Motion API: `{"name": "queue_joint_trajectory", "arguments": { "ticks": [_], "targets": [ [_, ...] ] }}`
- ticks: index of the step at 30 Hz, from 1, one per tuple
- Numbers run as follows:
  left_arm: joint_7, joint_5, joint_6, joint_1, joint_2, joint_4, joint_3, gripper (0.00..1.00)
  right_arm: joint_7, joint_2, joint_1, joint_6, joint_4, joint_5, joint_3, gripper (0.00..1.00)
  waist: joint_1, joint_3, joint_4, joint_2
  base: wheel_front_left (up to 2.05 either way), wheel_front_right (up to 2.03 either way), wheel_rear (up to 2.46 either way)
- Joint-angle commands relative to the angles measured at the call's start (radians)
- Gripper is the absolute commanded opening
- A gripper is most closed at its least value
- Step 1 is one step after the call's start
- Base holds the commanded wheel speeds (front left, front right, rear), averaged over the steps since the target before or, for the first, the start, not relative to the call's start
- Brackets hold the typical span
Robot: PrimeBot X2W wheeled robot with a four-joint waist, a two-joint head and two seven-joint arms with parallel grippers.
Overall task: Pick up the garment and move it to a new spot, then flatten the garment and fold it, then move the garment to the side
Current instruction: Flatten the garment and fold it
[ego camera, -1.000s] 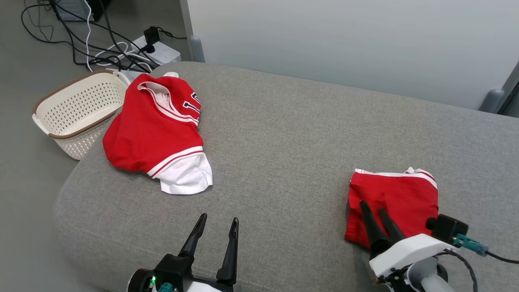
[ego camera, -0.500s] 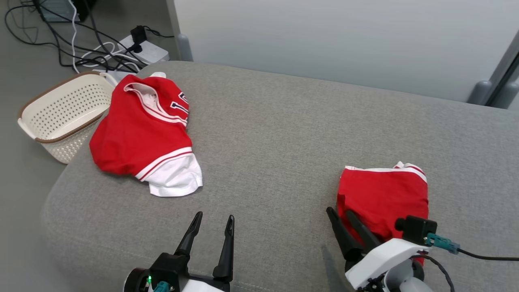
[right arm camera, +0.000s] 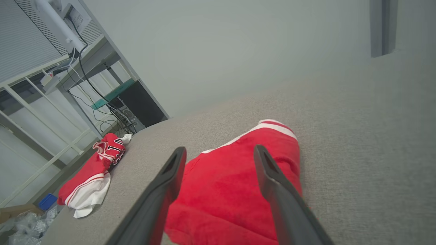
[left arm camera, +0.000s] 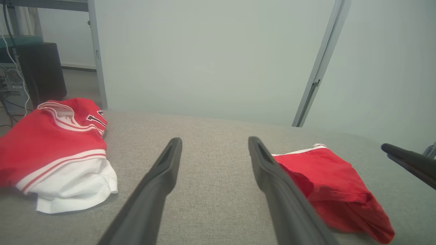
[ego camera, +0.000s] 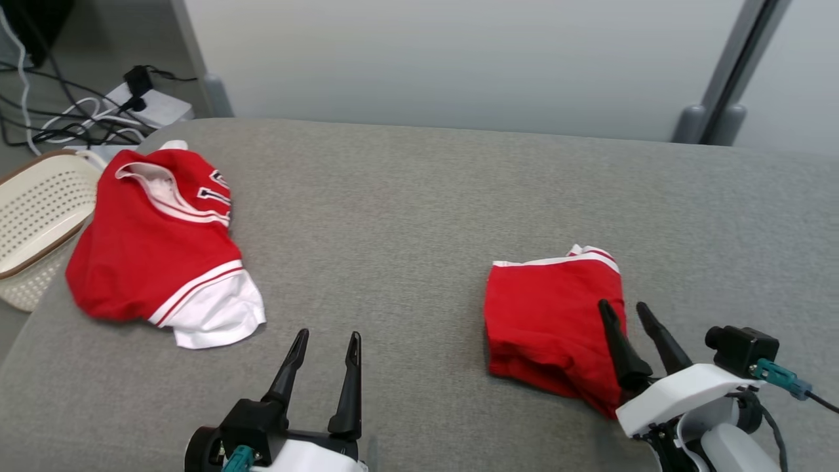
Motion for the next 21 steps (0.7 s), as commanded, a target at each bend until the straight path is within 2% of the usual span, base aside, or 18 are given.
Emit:
{"name": "queue_joint_trajectory", "arguments": {
  "ticks": [1, 5, 10, 15, 21],
  "targets": [
    [-0.006, -0.007, 0.004, -0.056, 0.000, -0.032, 0.040, 1.00, -0.018, -0.007, -0.031, 0.000, -0.018, -0.033, -0.004, 1.00, 0.0000, -0.002, -0.037, -0.0001, 0.00, 0.00, 0.00],
    [-0.006, -0.009, 0.006, -0.059, 0.000, -0.037, 0.048, 1.00, -0.021, -0.008, -0.025, 0.000, -0.024, -0.065, -0.038, 1.00, 0.0000, -0.002, -0.069, -0.0001, 0.00, 0.00, 0.00],
    [-0.006, -0.015, 0.018, -0.051, 0.000, -0.071, 0.075, 1.00, -0.023, -0.018, -0.005, 0.000, -0.079, -0.197, -0.093, 1.00, 0.0000, -0.002, -0.124, -0.0001, 0.00, 0.00, 0.00],
    [-0.006, -0.013, 0.018, -0.040, 0.000, -0.076, 0.079, 1.00, -0.023, -0.022, 0.047, 0.000, -0.158, -0.329, -0.135, 1.00, 0.0000, -0.007, -0.137, -0.0001, 0.00, 0.00, 0.00],
    [-0.006, -0.006, 0.011, -0.021, 0.000, -0.058, 0.088, 1.00, -0.023, 0.015, 0.126, 0.000, -0.218, -0.348, -0.197, 1.00, 0.0000, -0.023, -0.135, -0.0001, 0.00, 0.00, 0.00]
  ]
}}
